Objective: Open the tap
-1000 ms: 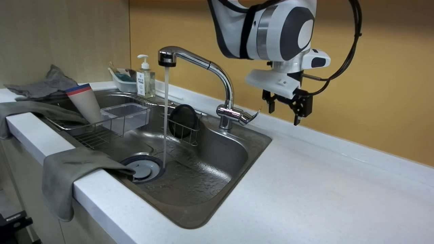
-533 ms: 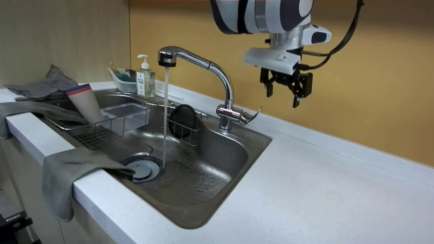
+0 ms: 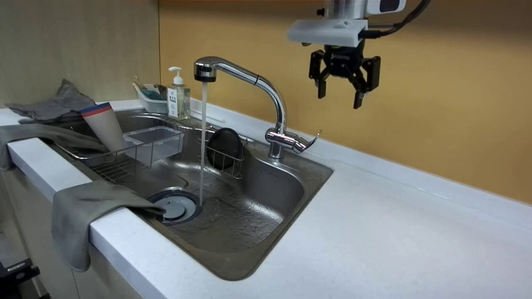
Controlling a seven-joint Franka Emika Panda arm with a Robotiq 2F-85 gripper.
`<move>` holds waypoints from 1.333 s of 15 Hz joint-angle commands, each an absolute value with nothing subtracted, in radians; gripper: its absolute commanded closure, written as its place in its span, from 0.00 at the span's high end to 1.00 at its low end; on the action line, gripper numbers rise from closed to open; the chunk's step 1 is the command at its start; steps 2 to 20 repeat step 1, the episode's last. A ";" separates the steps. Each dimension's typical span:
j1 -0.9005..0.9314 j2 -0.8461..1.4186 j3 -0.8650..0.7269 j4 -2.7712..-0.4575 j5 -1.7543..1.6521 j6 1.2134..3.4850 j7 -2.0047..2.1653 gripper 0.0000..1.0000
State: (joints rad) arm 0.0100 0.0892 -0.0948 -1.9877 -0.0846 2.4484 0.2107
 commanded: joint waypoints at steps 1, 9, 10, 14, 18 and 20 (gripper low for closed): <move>0.000 0.016 -0.064 -2.037 -0.059 2.384 0.171 1.00; 0.000 0.016 -0.064 -2.037 -0.059 2.384 0.171 1.00; 0.000 0.016 -0.064 -2.037 -0.059 2.384 0.171 1.00; 0.000 0.016 -0.064 -2.037 -0.059 2.384 0.171 1.00; 0.000 0.016 -0.064 -2.037 -0.059 2.384 0.171 1.00; 0.000 0.016 -0.064 -2.037 -0.059 2.384 0.171 1.00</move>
